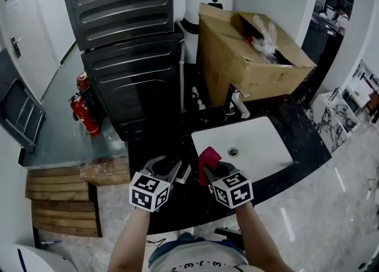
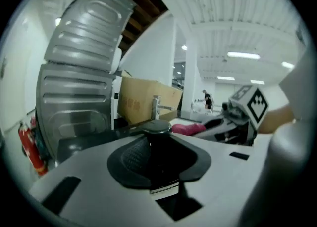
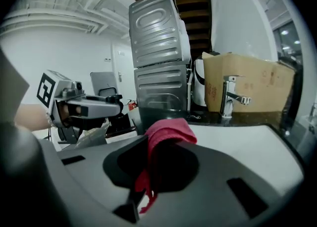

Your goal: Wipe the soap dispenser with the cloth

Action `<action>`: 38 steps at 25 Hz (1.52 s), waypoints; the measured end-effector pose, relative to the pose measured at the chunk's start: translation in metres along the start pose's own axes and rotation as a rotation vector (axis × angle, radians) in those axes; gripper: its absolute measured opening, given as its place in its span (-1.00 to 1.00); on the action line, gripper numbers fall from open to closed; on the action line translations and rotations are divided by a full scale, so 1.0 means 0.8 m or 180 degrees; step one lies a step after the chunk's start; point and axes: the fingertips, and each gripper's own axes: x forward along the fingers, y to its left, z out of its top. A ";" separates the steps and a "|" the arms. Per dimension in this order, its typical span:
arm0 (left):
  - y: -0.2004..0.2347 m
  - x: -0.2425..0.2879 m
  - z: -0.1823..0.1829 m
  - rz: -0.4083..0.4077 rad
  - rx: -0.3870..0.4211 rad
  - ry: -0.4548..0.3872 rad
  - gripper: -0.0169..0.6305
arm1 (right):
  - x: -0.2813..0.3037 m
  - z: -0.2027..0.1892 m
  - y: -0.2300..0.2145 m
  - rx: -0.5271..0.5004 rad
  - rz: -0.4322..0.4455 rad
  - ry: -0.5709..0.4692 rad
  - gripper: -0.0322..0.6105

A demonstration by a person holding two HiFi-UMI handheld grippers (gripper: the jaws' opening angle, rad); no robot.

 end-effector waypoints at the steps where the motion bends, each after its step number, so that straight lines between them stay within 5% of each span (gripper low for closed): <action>1: -0.003 0.003 -0.002 -0.0003 0.0264 0.0100 -0.63 | -0.006 0.001 -0.002 0.0007 -0.0041 -0.0040 -0.75; 6: -0.006 0.006 -0.004 -0.0299 0.0554 0.0209 -0.63 | -0.022 0.005 -0.007 0.0047 -0.0143 -0.0149 -0.75; 12: -0.022 -0.010 -0.008 -0.1387 0.1010 0.0161 -0.63 | -0.021 -0.004 -0.005 0.0086 -0.0122 -0.0103 -0.75; 14: -0.016 -0.021 -0.012 -0.1541 0.1120 0.0232 -0.61 | -0.022 -0.010 -0.003 0.0105 -0.0119 -0.0070 -0.75; 17: 0.002 -0.029 -0.014 -0.1449 0.1190 0.0329 -0.36 | -0.023 -0.014 -0.001 0.0098 -0.0111 -0.0048 -0.75; 22: 0.013 -0.037 -0.012 -0.1131 0.1090 0.0216 -0.29 | -0.024 -0.007 0.004 0.0068 -0.0110 -0.0087 -0.75; 30: -0.006 -0.030 -0.009 -0.0339 0.0405 -0.0201 -0.32 | -0.028 0.004 0.009 0.0108 -0.0142 -0.0155 -0.75; 35: 0.001 -0.029 -0.008 0.0211 0.0148 -0.0331 -0.65 | -0.032 0.002 0.007 0.0185 -0.0203 -0.0131 -0.75; 38: 0.011 -0.035 -0.007 0.0293 -0.0312 -0.0482 -0.65 | -0.037 0.002 0.011 0.0167 -0.0199 -0.0148 -0.75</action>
